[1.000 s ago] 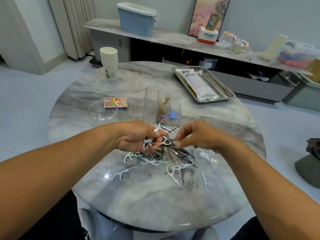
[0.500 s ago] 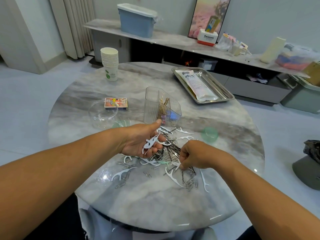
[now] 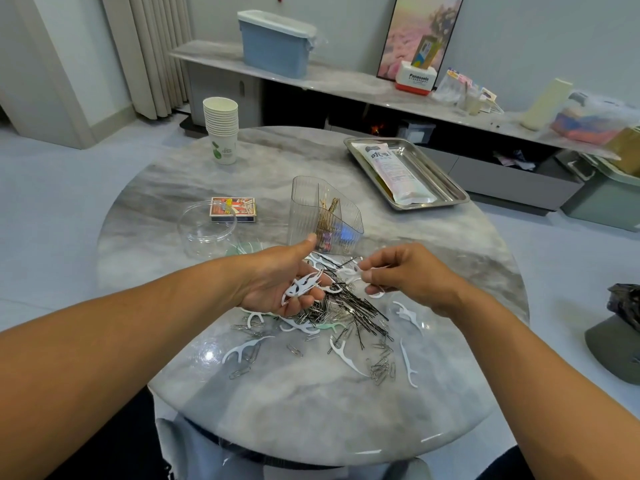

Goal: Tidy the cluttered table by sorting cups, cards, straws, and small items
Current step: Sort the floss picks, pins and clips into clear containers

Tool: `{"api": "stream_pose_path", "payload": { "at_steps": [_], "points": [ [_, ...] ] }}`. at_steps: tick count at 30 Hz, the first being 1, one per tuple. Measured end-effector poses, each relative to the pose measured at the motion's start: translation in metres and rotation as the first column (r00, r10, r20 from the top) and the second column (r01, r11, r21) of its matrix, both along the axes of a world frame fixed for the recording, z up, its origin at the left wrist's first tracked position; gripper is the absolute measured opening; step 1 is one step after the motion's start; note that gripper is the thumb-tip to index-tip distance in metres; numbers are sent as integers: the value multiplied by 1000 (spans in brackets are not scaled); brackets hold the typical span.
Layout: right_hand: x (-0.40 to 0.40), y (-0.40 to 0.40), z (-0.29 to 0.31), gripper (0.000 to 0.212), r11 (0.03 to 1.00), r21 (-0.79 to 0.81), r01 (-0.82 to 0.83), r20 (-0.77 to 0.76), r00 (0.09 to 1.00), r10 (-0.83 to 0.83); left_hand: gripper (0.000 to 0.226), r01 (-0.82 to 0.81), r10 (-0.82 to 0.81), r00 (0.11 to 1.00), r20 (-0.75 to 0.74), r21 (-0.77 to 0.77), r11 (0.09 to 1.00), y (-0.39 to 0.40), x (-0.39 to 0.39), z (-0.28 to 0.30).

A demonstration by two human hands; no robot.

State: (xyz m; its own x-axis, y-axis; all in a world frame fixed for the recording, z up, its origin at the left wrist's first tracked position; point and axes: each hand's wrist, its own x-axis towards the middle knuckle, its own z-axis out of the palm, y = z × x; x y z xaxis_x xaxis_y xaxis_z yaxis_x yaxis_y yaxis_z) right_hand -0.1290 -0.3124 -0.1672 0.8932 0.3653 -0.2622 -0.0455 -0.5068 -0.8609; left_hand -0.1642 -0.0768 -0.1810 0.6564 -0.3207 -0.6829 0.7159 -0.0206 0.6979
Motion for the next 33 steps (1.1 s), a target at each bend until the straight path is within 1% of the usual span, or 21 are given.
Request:
{"api": "stream_pose_path", "payload": {
  "at_steps": [2, 5, 7, 10, 12, 15, 17, 18, 20, 22, 23, 24, 25, 26, 27, 28, 29, 30, 32, 33],
  "points": [
    [-6, 9, 6, 14, 990, 138, -41, -24, 999, 45, 87, 59, -60, 998, -25, -53, 997, 1, 0, 1],
    [-20, 28, 11, 17, 959, 249, -138, 21, 990, 137, 86, 177, -186, 982, -39, -164, 970, 0, -3, 1],
    [-26, 40, 7, 18, 945, 279, -170, 51, 985, 162, 82, 222, -234, 972, -33, -212, 952, -3, -5, 2],
    [-29, 48, 0, 15, 942, 307, -134, 61, 991, 121, 79, 247, -265, 964, -18, -306, 919, -4, -7, 2],
    [-29, 47, -3, 16, 952, 275, -137, 118, 987, 109, 78, 226, -244, 970, -11, -339, 913, -3, -7, 2],
    [-27, 44, -4, 13, 952, 172, -252, 250, 946, 205, 78, 168, -182, 983, -9, -345, 924, 2, -4, 0],
    [-25, 42, -4, 12, 956, 94, -277, 294, 926, 239, 74, 142, -157, 987, -18, -344, 928, 4, -2, 1],
    [-25, 42, -5, 13, 960, 91, -266, 298, 927, 229, 70, 131, -145, 989, -19, -336, 933, 5, -2, 1],
    [-24, 42, -3, 14, 961, 185, -204, 277, 950, 148, 58, 109, -118, 993, -8, -323, 940, 5, -2, 1],
    [-18, 39, -3, 10, 957, 285, -54, 226, 974, -12, 45, 75, -77, 997, 7, -323, 943, 5, -1, 3],
    [-14, 34, -3, 6, 963, 268, 15, 214, 974, -75, 39, 48, -47, 999, 12, -326, 944, 6, 0, 3],
    [-10, 29, -2, 4, 981, 188, 48, 215, 972, -89, 35, 22, -16, 1000, 20, -327, 945, 7, 1, 4],
    [-7, 23, -2, 7, 998, 47, 28, 207, 978, -37, 32, -1, 12, 999, 33, -319, 948, 8, 2, 4],
    [-7, 18, -2, 11, 989, -142, -43, 168, 984, 67, 31, -20, 36, 998, 49, -301, 953, 10, 3, 3],
    [-10, 16, -2, 18, 933, -330, -142, 83, 980, 178, 30, -33, 52, 997, 64, -280, 959, 10, 4, 2],
    [-16, 16, -2, 24, 846, -478, -237, -21, 966, 258, 29, -42, 65, 995, 77, -267, 963, 11, 5, 1],
    [-23, 18, -4, 30, 759, -575, -305, -106, 948, 301, 28, -56, 81, 993, 85, -265, 963, 11, 6, -1],
    [-30, 22, -7, 35, 682, -646, -342, -149, 933, 327, 28, -72, 99, 991, 85, -276, 959, 11, 6, -2],
    [-41, 31, -15, 40, 550, -761, -343, -147, 918, 369, 30, -98, 126, 990, 71, -306, 947, 10, 6, -3],
    [-45, 36, -19, 39, 505, -804, -315, -119, 916, 382, 31, -100, 127, 990, 67, -315, 944, 10, 6, -3]
  ]
}}
